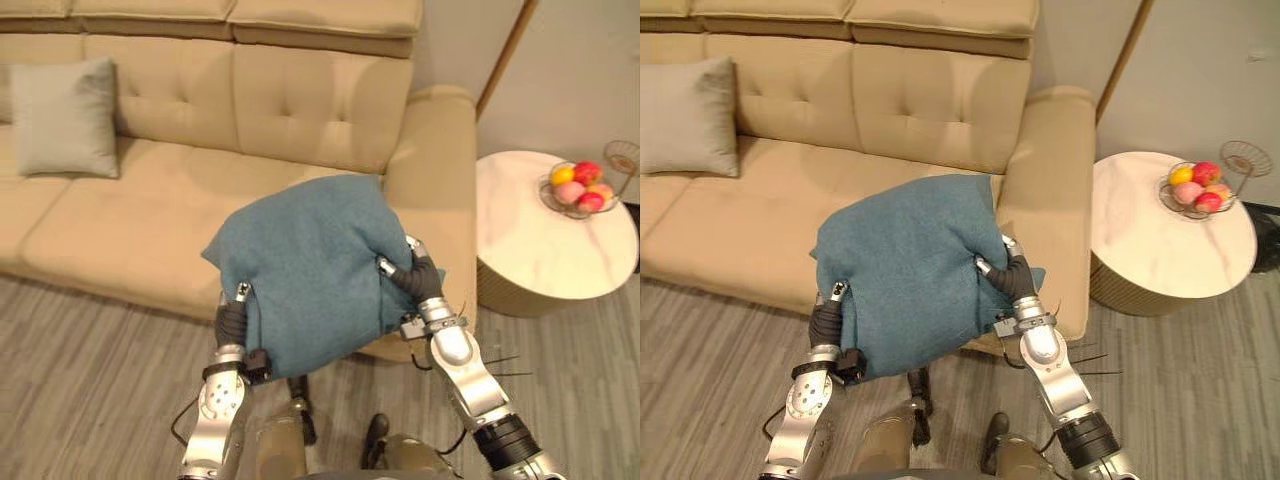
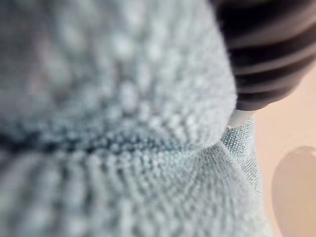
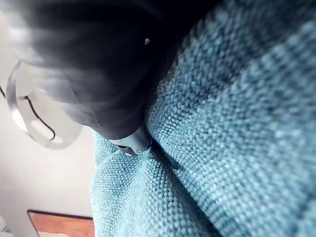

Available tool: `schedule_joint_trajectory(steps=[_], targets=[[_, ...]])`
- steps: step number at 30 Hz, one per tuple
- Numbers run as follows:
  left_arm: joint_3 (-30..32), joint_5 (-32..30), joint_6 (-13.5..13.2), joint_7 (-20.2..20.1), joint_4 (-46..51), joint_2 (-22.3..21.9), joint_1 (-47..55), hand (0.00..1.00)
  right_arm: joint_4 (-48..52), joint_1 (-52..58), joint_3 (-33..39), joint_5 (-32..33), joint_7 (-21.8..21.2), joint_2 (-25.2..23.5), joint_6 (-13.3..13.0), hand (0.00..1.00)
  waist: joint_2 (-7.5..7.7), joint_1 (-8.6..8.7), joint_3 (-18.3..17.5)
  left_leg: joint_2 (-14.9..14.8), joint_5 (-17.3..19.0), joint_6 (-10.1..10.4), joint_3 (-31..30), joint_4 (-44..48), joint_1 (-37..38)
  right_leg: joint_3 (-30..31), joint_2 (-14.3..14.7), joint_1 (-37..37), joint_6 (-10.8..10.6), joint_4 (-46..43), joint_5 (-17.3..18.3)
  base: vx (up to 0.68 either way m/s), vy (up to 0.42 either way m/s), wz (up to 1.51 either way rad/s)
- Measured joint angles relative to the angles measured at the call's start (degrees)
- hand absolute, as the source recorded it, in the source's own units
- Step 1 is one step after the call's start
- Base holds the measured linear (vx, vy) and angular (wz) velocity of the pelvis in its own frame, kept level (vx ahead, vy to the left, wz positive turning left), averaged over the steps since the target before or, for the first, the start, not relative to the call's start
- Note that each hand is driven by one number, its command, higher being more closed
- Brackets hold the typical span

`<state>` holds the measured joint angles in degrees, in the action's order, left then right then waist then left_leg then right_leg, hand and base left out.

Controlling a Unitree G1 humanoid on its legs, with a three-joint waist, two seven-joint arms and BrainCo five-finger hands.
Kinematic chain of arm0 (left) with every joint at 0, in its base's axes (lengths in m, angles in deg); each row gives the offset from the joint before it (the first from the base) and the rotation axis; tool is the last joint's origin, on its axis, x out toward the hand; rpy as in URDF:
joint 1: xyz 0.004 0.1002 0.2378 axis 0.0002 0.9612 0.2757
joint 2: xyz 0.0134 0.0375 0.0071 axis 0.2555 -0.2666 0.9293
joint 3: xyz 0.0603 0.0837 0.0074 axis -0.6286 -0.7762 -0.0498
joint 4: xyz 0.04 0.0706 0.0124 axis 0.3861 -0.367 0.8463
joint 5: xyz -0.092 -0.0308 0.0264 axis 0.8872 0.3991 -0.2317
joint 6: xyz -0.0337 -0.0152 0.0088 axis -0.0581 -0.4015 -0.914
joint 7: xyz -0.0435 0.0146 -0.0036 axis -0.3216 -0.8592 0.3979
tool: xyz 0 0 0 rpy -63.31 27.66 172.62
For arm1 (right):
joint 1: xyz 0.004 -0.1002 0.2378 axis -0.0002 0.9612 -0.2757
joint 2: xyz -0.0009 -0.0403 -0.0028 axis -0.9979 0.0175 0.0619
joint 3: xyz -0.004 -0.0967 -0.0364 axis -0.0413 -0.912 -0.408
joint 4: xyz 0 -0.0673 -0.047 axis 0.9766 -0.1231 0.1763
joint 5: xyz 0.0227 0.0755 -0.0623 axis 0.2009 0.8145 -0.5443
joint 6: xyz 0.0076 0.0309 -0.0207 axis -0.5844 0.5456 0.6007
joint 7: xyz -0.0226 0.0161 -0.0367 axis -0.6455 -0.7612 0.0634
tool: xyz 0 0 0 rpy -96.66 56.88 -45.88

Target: Pick up cushions and gather them together orderly.

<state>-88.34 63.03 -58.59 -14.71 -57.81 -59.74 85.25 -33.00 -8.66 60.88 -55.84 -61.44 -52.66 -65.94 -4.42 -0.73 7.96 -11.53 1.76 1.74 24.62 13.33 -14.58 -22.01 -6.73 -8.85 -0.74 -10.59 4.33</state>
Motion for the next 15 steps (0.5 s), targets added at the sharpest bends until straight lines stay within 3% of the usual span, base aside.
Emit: schedule_joint_trajectory(steps=[2, 6, 8, 10, 11, 12, 13, 14, 15], targets=[[-0.2, 0.1, 0.0, -0.7, -1.4, 0.8, -0.9, 1.0, 0.0, 0.4, 0.6, 0.0, -0.2, -1.0, 0.1, 1.0, 1.13, -0.32, 0.0, 1.9, -1.3, -1.2, -0.2, -2.0, 0.3, -0.2, -0.9, 0.1, -1.1, 1.7, -2.2, 0.01, 0.191, 0.22], [-0.2, 0.6, 0.0, -0.7, -2.8, 2.1, -0.6, 1.0, 0.0, 0.7, 0.6, -0.1, -1.5, -2.3, 0.8, 1.0, 1.9, -0.79, -0.3, 3.3, 0.7, -3.8, -1.0, 0.9, -1.1, -1.5, -2.4, 1.8, -2.9, 3.7, -3.7, -0.01, 0.18, 0.19], [-0.2, 0.6, 0.0, -0.8, -2.8, 2.3, -0.2, 1.0, 0.1, 0.8, 0.6, -0.1, -1.8, -2.8, 0.8, 1.0, 2.1, -0.97, -0.3, 4.2, 3.1, -3.9, -1.3, 2.2, -1.7, -1.8, -3.9, 1.3, -3.8, 1.8, -2.1, -0.01, 0.137, 0.17], [-0.2, 0.6, 0.0, -0.8, -2.8, 2.5, 0.3, 1.0, 0.1, 1.2, 0.6, -0.1, -2.5, -2.9, 1.1, 1.0, 2.85, -0.81, -0.3, 6.1, 6.2, -4.7, -2.3, 5.1, -1.5, -1.9, -7.5, 0.3, -4.8, -5.0, 2.1, 0.04, 0.178, 0.31], [-0.2, 0.6, 0.0, -0.8, -2.8, 2.6, 0.3, 1.0, 0.0, 1.3, 0.6, -0.1, -2.5, -3.1, 1.1, 1.0, 3.24, -0.48, -0.3, 6.9, 7.0, -4.9, -2.8, 5.6, -1.4, -2.0, -8.3, 0.2, -4.7, -6.9, 3.2, 0.1, 0.171, 0.47], [-0.2, 0.5, 0.0, -0.8, -2.5, 2.9, 0.4, 1.0, 0.1, 1.5, 0.6, -0.2, -2.5, -3.3, 1.1, 1.0, 3.92, 0.1, -0.4, 8.4, 8.2, -5.5, -4.0, 6.5, -1.4, -1.5, -9.9, -0.5, -2.6, -11.1, 5.0, 0.1, 0.097, 0.4], [-0.2, 0.5, 0.0, -0.8, -2.4, 3.0, 0.4, 1.0, 0.0, 1.5, 0.7, -0.2, -2.5, -3.3, 1.1, 1.0, 4.12, 0.12, -0.3, 8.8, 8.7, -6.2, -4.4, 7.0, -1.3, -0.7, -10.5, -1.1, -1.9, -13.5, 4.9, 0.17, 0.144, 0.41], [-0.2, 0.5, 0.1, -0.8, -2.3, 3.1, 0.4, 1.0, -0.3, 1.5, 0.7, -0.3, -2.5, -3.4, 1.1, 1.0, 4.39, 0.12, -0.2, 9.6, 9.4, -7.5, -5.4, 7.3, -0.4, 2.3, -12.0, -4.1, -0.9, -21.1, 4.0, 0.17, 0.111, 0.42], [-0.5, 0.5, 0.3, -0.8, -2.2, 3.6, 0.5, 1.0, -0.9, 1.8, 0.7, -0.3, -2.5, -3.6, 1.1, 1.0, 4.28, 0.72, -0.1, 9.9, 10.0, -8.3, -7.0, 7.3, 0.8, 4.1, -12.2, -6.4, -0.7, -26.3, 5.3, 0.19, 0.095, 0.45]])
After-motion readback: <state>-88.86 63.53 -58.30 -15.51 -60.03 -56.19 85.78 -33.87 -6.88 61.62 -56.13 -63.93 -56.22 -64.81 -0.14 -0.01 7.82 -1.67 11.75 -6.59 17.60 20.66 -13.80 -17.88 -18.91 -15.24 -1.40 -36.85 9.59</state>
